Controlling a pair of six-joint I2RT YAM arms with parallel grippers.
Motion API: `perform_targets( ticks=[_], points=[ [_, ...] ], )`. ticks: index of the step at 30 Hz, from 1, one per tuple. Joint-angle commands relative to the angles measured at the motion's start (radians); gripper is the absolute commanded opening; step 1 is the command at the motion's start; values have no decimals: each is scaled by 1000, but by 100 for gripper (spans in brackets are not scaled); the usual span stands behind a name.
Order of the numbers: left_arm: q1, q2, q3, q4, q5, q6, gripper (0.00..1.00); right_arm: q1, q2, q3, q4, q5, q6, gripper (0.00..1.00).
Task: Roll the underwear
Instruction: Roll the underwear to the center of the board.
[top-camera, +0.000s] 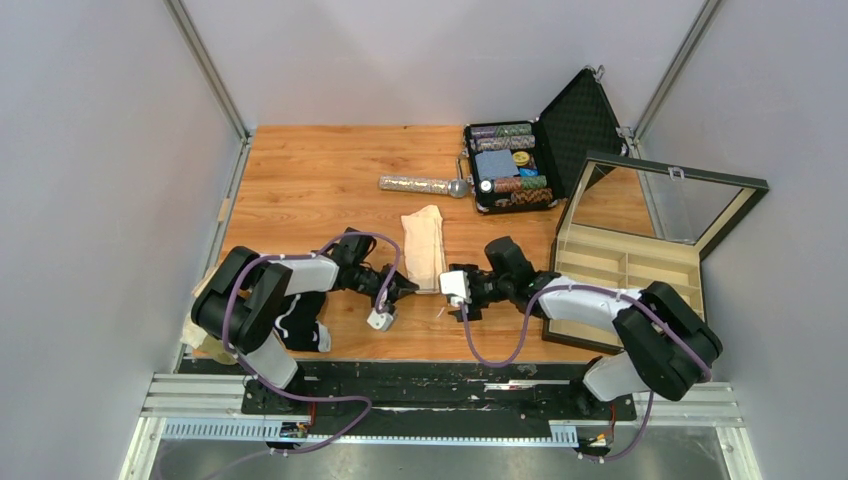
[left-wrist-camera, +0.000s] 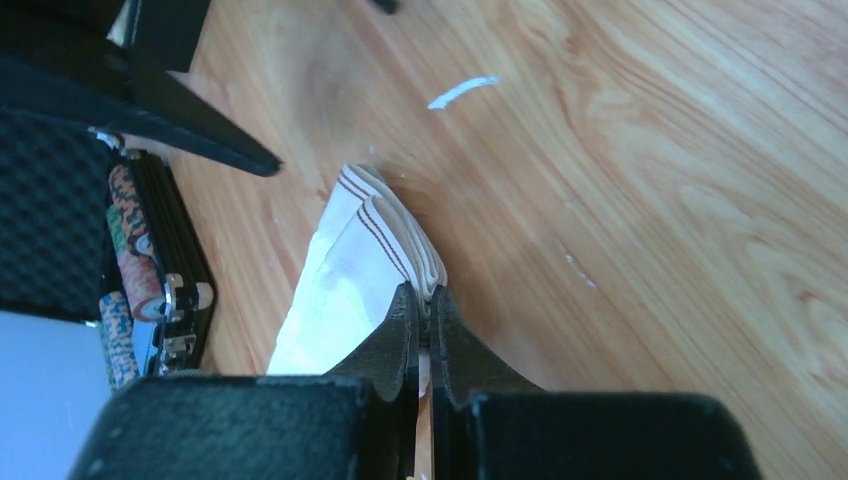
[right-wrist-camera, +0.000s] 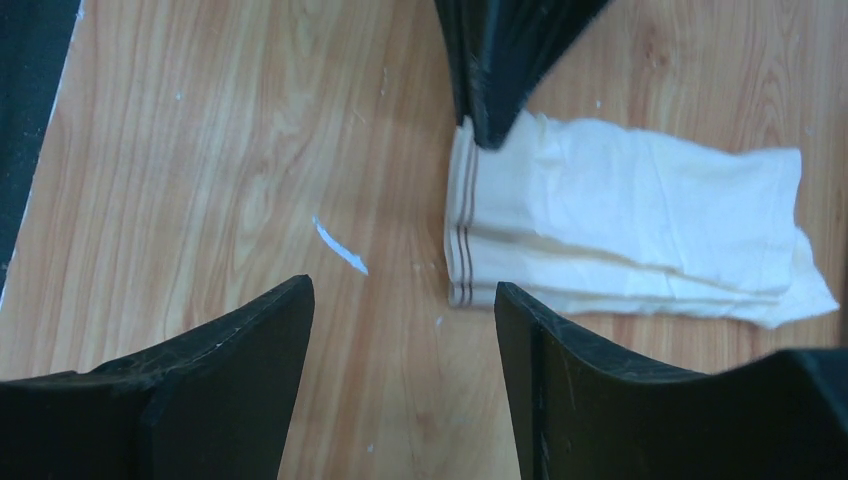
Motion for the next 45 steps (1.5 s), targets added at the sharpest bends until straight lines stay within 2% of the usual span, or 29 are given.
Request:
perform_targets(
  ticks=[1,3,6,14,23,31,36,42,45],
  points=[
    [13,2,49,91,94,-214,0,69,17,-29,324,80,-1,69],
    [22,-5,58,99,110,-281,0,93,48,-29,379,108,-2,70],
    [37,-16,65,47,133,-279,0,118,89,-29,469,146,-13,70],
    [62,-35,53,71,156,-358,0,131,158,-7,469,157,-63,62],
    [73,-26,71,99,170,-439,0,151,238,-1,589,242,-62,57],
    [86,-24,75,115,179,-504,0,154,269,17,603,281,-63,42],
    [91,-14,85,176,175,-598,0,154,285,21,595,285,-81,41],
    [94,-13,90,184,174,-622,0,154,311,35,575,292,-96,41],
    [100,-15,88,176,175,-613,0,154,315,41,575,299,-89,32]
  ],
)
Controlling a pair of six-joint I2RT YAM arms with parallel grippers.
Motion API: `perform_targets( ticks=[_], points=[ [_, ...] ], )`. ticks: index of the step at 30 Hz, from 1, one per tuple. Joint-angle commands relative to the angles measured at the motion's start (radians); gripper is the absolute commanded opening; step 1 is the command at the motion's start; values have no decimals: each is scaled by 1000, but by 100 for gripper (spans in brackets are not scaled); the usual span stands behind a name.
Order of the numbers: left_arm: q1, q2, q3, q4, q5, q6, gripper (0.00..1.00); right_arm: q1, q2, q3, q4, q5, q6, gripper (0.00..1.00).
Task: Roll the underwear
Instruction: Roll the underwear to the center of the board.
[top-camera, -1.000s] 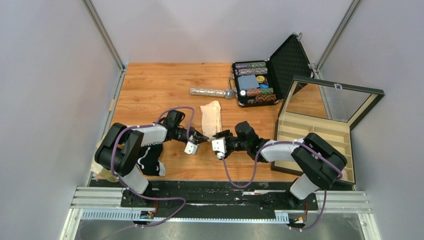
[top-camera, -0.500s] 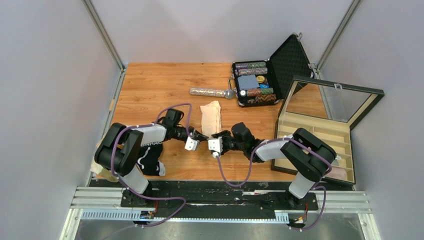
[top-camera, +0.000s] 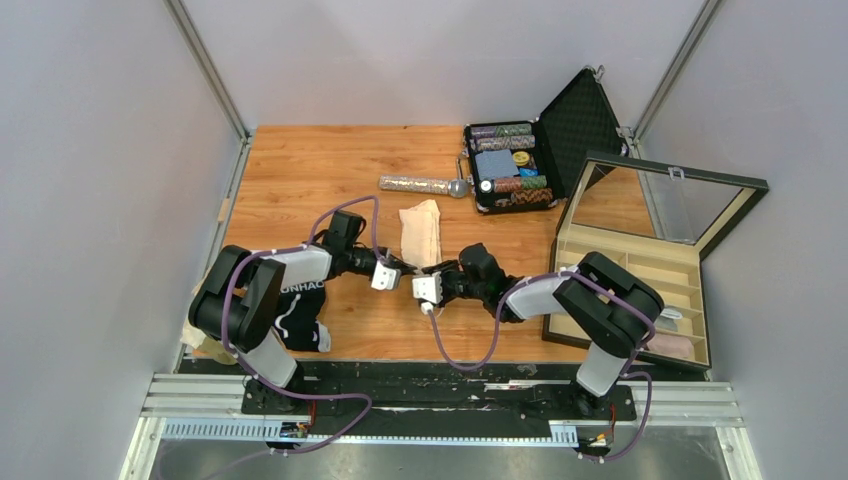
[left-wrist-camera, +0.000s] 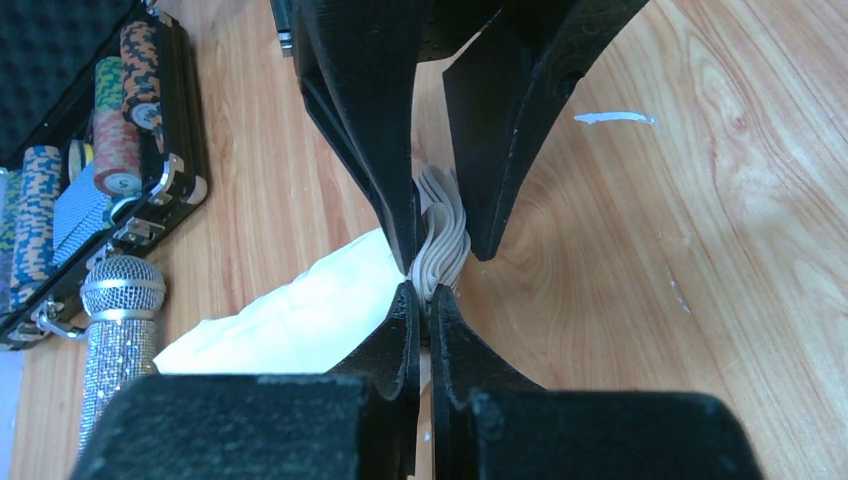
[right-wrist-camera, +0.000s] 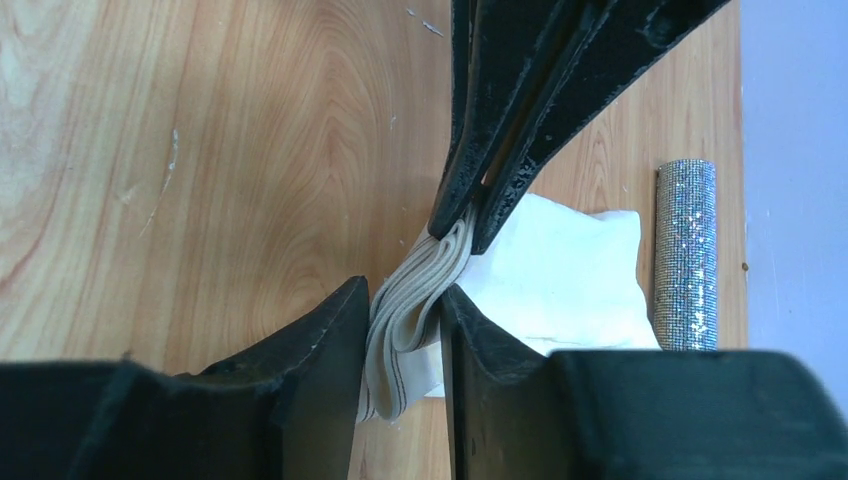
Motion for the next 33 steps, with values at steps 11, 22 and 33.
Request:
perform_targets(
  ticks=[11,22,33],
  points=[
    [21,-31,20,-120,18,104,25,-7,-7,159,-295,-17,10,0],
    [71,-347,-58,-41,-174,-179,100,-107,68,520,-1091,-344,-41,0],
    [71,-569,-9,-53,-812,-745,100,-156,447,1025,-1798,-516,-82,0]
  ],
)
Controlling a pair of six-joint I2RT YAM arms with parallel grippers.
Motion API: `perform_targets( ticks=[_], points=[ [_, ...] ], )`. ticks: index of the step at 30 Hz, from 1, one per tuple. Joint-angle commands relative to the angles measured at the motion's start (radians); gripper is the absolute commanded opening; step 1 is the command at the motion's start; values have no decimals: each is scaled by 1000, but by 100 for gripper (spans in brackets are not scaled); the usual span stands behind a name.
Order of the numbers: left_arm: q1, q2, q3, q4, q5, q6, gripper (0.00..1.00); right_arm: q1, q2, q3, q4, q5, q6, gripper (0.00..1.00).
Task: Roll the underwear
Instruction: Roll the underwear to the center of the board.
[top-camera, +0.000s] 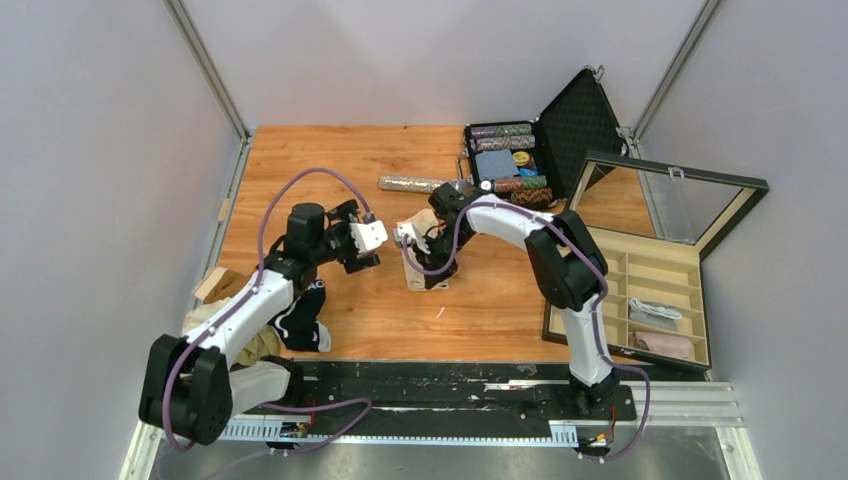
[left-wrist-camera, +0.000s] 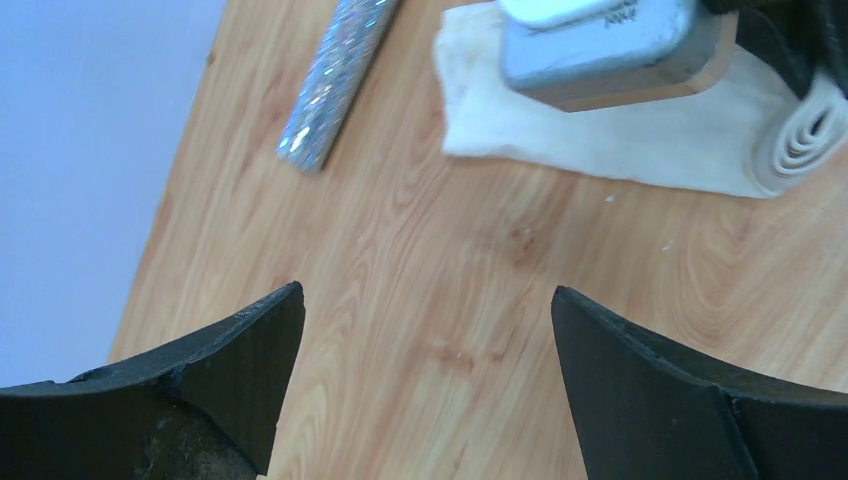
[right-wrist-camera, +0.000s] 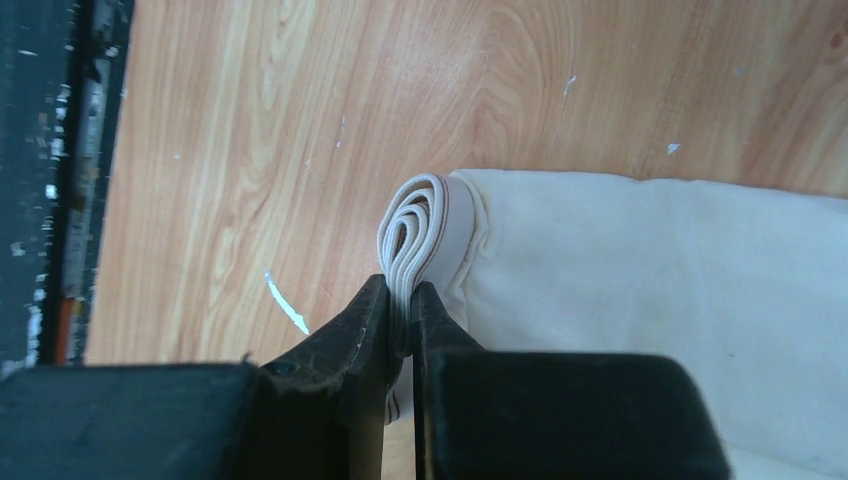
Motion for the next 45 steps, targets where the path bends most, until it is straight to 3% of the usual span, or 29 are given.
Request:
perform_targets(
  ticks=[1,7,14,22,26,31,35,38,45],
  points=[
    [4,-129,51,-32,-199,-221,100,-9,110,163,-381,-104,-44,0],
    [3,-270,37,-116,-158,-236,100,-23,213,381,-612,-125,-55,0],
    [3,-354,39,-201,-30,-183,99,-61,365,515,-688,-146,-15,0],
    [-82,-396,16,-252,-10,46,100,-97,494,542,-687,-158,48,0],
    [-137,-378,-10,-291,100,202,100,-108,569,594,-686,-143,122,0],
    [-210,-256,-55,-259,287,371,98,-104,711,757,-687,-96,284,0],
    [-240,-98,-55,-250,379,573,90,-104,767,771,-672,-104,371,0],
    [-269,36,-59,-208,370,692,87,-103,786,737,-641,-124,426,0],
    [-338,222,-55,-38,294,728,70,-103,855,734,-647,-186,480,0]
  ],
)
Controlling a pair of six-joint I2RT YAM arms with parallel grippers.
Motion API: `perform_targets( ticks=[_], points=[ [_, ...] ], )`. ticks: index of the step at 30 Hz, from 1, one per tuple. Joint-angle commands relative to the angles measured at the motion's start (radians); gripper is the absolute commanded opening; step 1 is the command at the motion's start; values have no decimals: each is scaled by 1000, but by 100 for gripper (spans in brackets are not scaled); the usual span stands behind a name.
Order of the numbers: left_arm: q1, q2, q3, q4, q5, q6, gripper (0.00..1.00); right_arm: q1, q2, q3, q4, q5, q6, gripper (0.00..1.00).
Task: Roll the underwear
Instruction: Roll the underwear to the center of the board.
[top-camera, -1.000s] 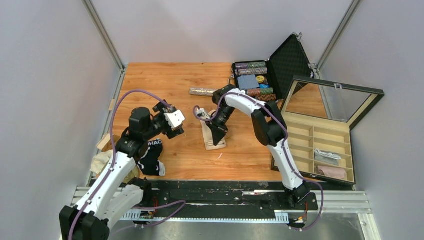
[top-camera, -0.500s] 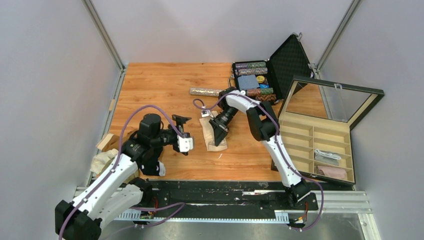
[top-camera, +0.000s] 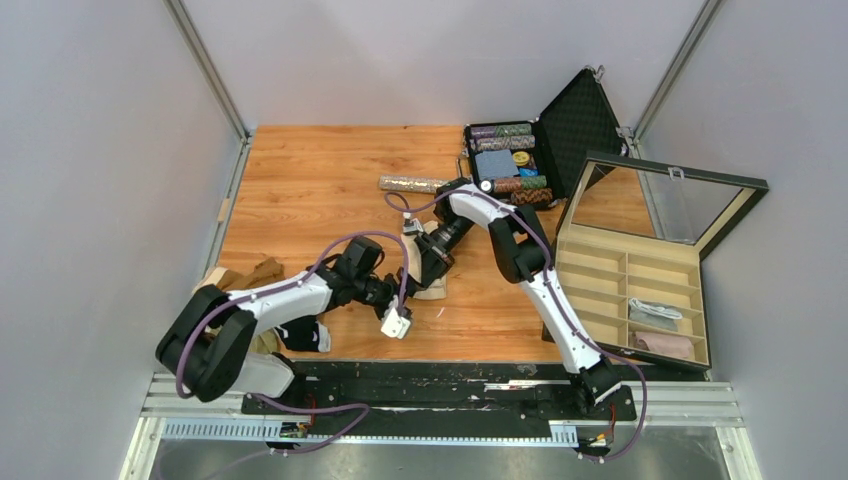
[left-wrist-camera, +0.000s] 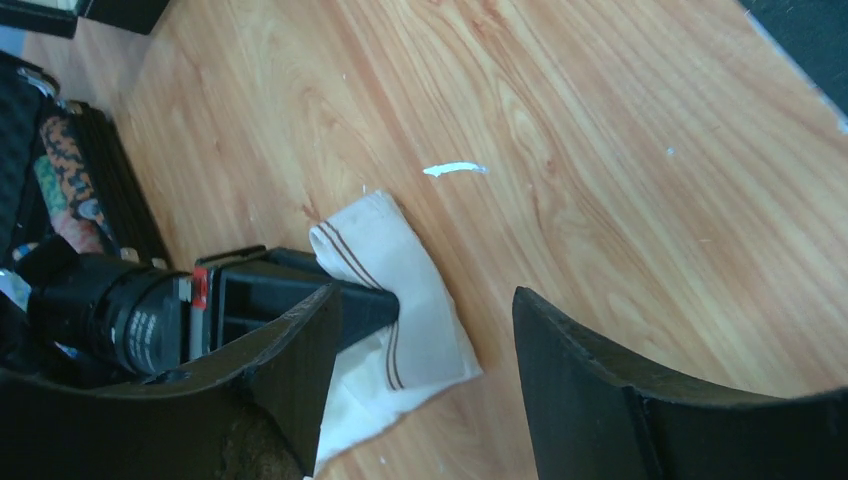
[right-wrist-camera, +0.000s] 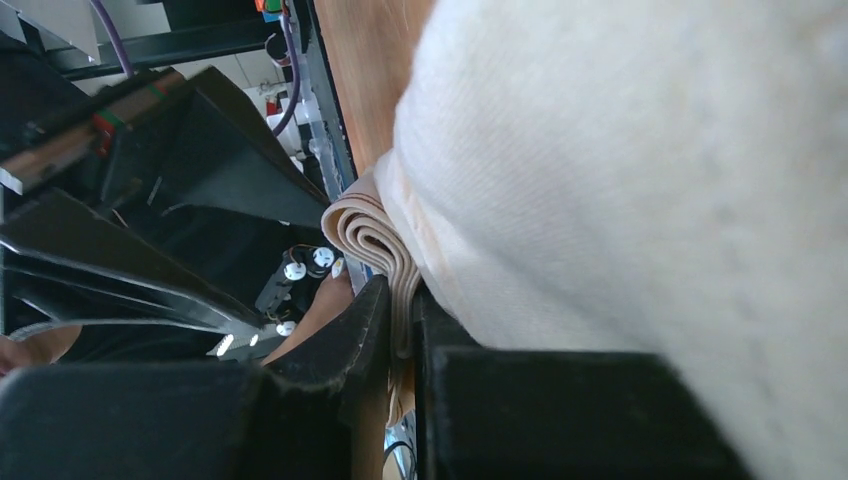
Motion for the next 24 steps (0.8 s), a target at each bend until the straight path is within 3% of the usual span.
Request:
perform_targets(
  ticks=[1,6,15,21,24],
  points=[
    [-29,84,-3,152,-28,86,68,14,169,-25,154,133,63,0],
    [-36,152,1,182,-101,101,53,15,172,-19,154,130,56,0],
    [-36,126,-58,254,-220,86,52,14,169,-27,153,129,59,1],
    [-36,110,-87,231,-238,113,43,15,168,-33,153,124,57,1],
    [-38,136,-83,237,-261,115,33,13,166,-40,153,113,59,3]
  ],
)
